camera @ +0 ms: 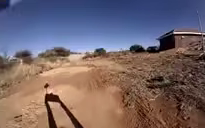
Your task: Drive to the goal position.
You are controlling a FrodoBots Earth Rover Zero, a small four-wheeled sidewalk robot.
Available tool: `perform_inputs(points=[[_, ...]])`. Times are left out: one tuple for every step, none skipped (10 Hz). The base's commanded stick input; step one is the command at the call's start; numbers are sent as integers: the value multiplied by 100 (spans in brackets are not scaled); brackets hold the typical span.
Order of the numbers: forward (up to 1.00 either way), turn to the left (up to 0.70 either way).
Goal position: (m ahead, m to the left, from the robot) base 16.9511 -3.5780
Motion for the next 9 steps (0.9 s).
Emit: perform_inputs(points=[[50, 32], [50, 50], [50, 30], [50, 3], [50, 0], [50, 0], [50, 0], [50, 0], [50, 0]])
